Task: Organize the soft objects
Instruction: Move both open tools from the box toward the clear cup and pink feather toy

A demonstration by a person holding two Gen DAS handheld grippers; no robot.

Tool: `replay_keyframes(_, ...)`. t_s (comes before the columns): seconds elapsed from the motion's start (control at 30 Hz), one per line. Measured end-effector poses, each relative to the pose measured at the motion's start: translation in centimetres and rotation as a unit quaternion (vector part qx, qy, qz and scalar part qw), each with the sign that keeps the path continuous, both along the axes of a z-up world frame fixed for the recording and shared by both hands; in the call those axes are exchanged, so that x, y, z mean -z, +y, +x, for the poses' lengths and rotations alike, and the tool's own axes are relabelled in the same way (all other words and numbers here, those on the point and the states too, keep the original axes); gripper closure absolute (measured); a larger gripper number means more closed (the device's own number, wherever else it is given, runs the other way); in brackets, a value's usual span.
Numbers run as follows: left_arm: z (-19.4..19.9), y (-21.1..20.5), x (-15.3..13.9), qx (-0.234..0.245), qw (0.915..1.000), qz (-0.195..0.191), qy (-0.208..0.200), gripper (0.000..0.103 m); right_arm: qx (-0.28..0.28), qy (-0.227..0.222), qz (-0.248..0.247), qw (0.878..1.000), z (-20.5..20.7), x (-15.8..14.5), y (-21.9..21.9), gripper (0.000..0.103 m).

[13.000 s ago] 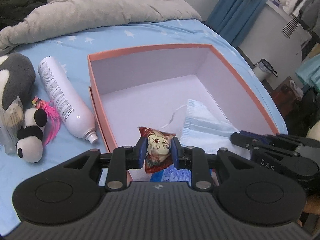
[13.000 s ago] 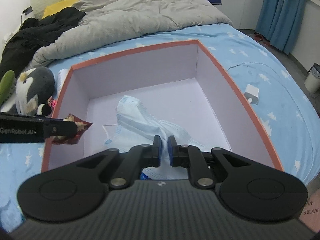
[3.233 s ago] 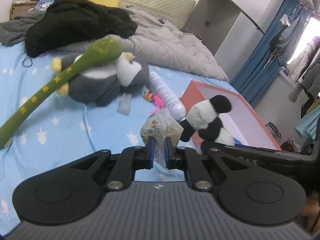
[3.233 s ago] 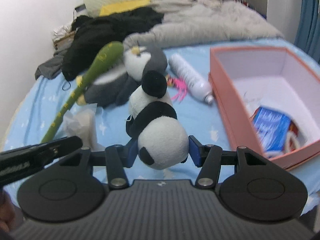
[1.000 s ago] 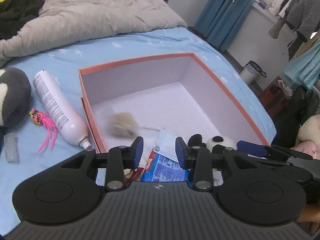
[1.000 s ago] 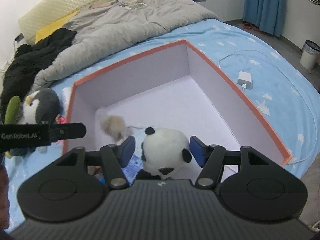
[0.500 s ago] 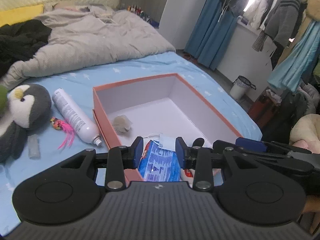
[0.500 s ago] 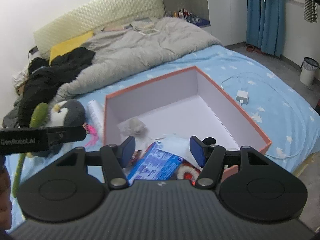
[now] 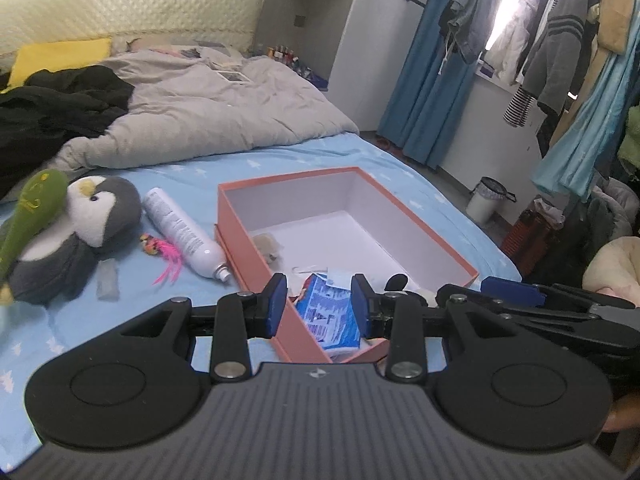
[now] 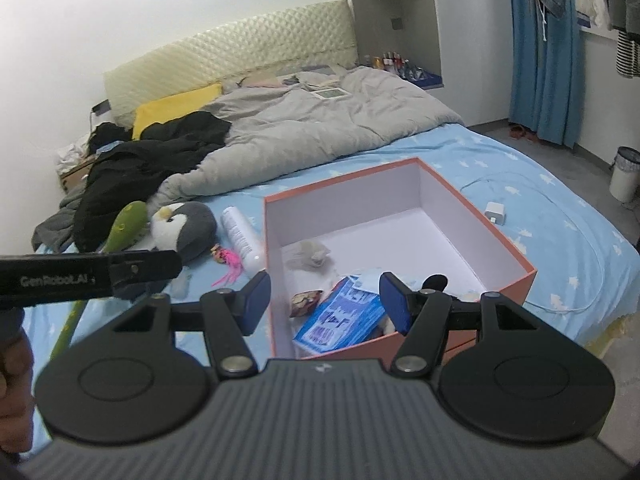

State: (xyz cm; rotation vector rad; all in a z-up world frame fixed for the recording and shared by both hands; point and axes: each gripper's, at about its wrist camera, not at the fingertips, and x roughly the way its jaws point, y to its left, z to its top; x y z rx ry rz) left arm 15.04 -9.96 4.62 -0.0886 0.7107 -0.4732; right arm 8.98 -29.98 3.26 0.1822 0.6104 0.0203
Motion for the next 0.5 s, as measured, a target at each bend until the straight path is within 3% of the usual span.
replay_keyframes(0.4,-5.2,4.2,-0.3,-0.036,0.9993,-0.011,-0.002,0.062,-0.034,-0.009,-0.004,0.999,-3.3,0.8,3.4,0.04)
replay_keyframes(0.5,-6.6,4.8,-0.3,-0.04,0.9991,-0.007,-0.017,0.053,-0.044,-0.009,-0.005,0.999,-4.0,1.1,4.5,0.04)
